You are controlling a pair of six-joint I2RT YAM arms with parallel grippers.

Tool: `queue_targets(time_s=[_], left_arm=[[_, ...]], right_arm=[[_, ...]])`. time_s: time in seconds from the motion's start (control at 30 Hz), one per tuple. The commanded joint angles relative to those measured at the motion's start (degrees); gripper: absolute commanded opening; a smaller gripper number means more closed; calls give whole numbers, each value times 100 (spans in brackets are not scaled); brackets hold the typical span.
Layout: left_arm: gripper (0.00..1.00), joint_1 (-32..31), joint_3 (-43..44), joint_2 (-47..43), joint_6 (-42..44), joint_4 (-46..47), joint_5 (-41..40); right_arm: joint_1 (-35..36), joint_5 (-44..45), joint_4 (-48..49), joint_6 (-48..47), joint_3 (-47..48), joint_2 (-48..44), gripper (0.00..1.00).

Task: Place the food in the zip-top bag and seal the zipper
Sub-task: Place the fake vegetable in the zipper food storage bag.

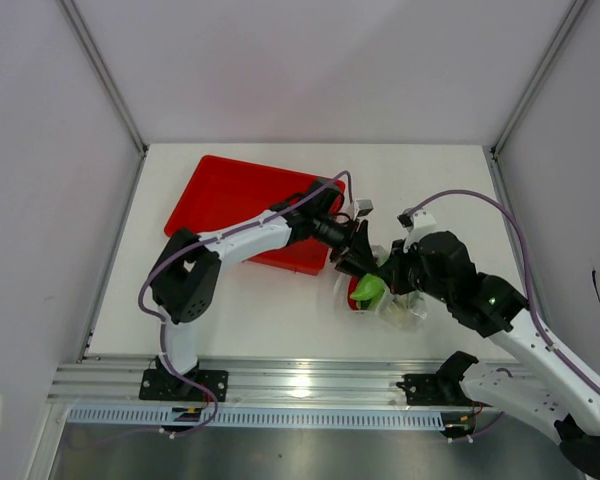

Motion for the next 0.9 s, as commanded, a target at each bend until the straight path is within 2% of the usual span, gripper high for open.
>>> queue_targets(time_s=[0.0, 0.13, 0.3, 0.43, 0.47, 0.5, 0.67, 0.73, 0.77, 0.87], left_arm=[[0, -2, 50, 48, -1137, 1074, -294], [1, -73, -134, -162, -1384, 1075, -1340], [4, -292, -792, -461, -1919, 1636, -2464], [10, -424, -970, -365, -2315, 1988, -2757], [18, -450, -978, -339, -2394, 1998, -2792], [22, -494, -996, -278, -2473, 2059, -2792], [36, -591, -917, -198, -2386, 2041, -2652], [47, -609, -1004, -329, -2334, 2112, -2660], [57, -609, -1109, -364, -2299, 2112, -2669], [68, -609, -1250, -461, -2132, 2094, -2643]], right_arm=[[59, -131, 134, -61, -41, -119, 0], [67, -96, 292, 53, -32, -67, 0], [94, 229, 511, 430, 56, 126, 0], [120, 422, 661, 659, 74, 293, 0], [138, 475, 653, 703, 91, 320, 0], [181, 519, 661, 739, 109, 337, 0], [305, 783, 609, 862, 152, 355, 0], [322, 818, 521, 862, 240, 364, 0], [314, 827, 503, 862, 249, 364, 0], [314, 871, 389, 853, 355, 399, 0]])
